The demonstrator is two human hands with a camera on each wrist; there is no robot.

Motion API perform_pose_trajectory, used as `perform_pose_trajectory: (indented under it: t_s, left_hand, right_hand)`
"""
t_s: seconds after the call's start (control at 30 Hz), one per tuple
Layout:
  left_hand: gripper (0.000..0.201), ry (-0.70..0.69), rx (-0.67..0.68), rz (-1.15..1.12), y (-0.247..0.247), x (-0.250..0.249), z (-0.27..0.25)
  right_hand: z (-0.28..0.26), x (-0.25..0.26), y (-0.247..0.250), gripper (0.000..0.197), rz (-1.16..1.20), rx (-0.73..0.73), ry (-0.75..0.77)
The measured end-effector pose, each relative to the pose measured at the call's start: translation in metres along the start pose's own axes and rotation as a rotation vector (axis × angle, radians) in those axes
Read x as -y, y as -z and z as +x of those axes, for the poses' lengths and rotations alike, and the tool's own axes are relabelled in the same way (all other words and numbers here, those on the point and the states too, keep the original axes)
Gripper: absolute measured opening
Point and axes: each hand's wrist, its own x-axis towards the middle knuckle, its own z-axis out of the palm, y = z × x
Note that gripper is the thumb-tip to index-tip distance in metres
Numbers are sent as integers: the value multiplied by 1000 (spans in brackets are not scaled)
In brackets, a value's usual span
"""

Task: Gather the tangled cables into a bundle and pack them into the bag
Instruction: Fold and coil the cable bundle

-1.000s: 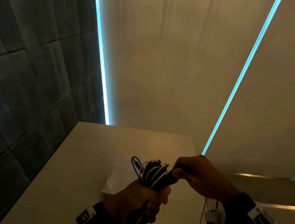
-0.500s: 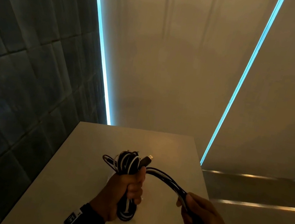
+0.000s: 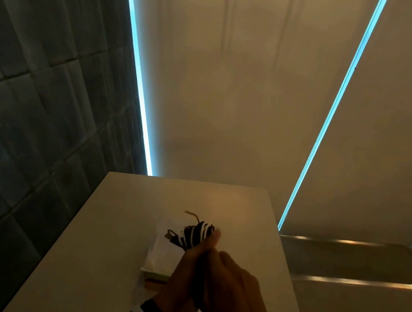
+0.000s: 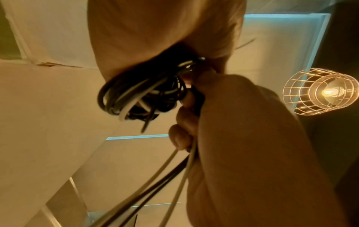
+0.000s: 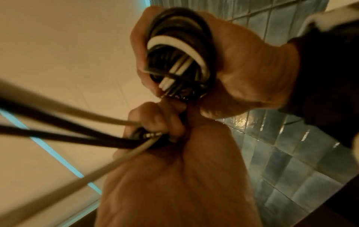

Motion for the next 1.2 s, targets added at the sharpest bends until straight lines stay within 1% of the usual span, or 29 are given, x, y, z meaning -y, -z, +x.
perform_pose_trajectory:
  t_s: [0.03, 0.07, 0.1, 0.13, 0.17, 0.2, 0.27, 0.3, 0.33, 0.37, 0.4, 0.43, 0.47, 0.5, 0.57, 0.63, 0.7, 0.77, 0.8, 0.9, 0.93, 1.0, 1.07, 1.13, 1.2]
  left_hand:
    - [17, -9, -37, -52, 1, -1, 2]
    - [18, -19, -67, -79, 2, -3, 1]
    - [18, -15, -93, -89, 6, -4, 4]
    - [19, -11, -98, -101, 8, -8, 5]
    - [21, -17, -119, -130, 11, -11, 8]
    - [23, -42, -152, -169, 14, -16, 10]
    - [29, -133, -209, -203, 14, -27, 13]
    - [32, -178, -236, -185, 12, -32, 14]
    - [35, -213, -246, -169, 11, -35, 14]
    - [36, -230, -244, -158, 10, -36, 14]
    - [37, -240, -239, -146, 9, -37, 14]
    - [37, -251, -231, -141, 9, -39, 14]
    - [36, -265, -220, -145, 8, -43, 14]
    - [35, -285, -215, -155, 8, -46, 14]
    - [34, -318, -203, -168, 10, -52, 14]
    - [35, -325, -190, -189, 11, -51, 12]
    - [35, -318, -184, -241, 10, -51, 9]
    - [33, -317, -166, -305, 12, -57, 6]
    - [30, -305, -149, -314, 14, -62, 4]
    - [23, -217, -82, -266, 20, -74, -5]
    - [22, -173, -60, -228, 23, -74, -9]
    - [26, -67, -3, -141, 28, -68, -15]
    - [33, 39, 65, -40, 34, -59, -19]
    - [34, 126, 97, 87, 36, -49, -22]
    - [55, 143, 89, 157, 33, -42, -22]
  right_hand:
    - [0, -1, -5, 43, -26, 5, 30]
    - [0, 0, -8, 45, -2, -31, 61]
    - [-1, 2, -9, 43, 23, -59, 101]
    - [-1, 2, -8, 41, 54, -54, 128]
    - [-3, 0, -7, 43, 106, -61, 139]
    - [-6, -2, -7, 49, 205, -70, 101]
    - [-12, -7, -7, 61, 371, -201, -67]
    - [-11, -7, -9, 65, 475, -181, -166]
    - [-9, -3, -7, 65, 622, -53, -258]
    - [-8, 1, -8, 62, 816, 119, -314]
    - [-9, 4, -12, 54, 1004, 231, -339]
    - [-11, 5, -14, 44, 1154, 252, -359]
    - [-14, 6, -13, 34, 1222, 229, -370]
    - [-17, 4, -14, 30, 1252, 208, -371]
    - [-24, 0, -18, 38, 1328, 244, -359]
    - [-28, -8, -24, 40, 1417, 306, -327]
    - [-31, -20, -30, 42, 1399, 368, -309]
    - [-42, -35, -42, 46, 1296, 429, -335]
    - [-48, -43, -47, 44, 1225, 446, -348]
    - [-54, -72, -48, 48, 946, 416, -397]
    - [-51, -80, -43, 50, 904, 429, -417]
    - [-36, -95, -29, 56, 957, 418, -459]
    - [-20, -106, -11, 57, 1032, 335, -460]
    - [-1, -106, 9, 49, 1072, 271, -420]
    - [17, -100, 24, 41, 1086, 245, -359]
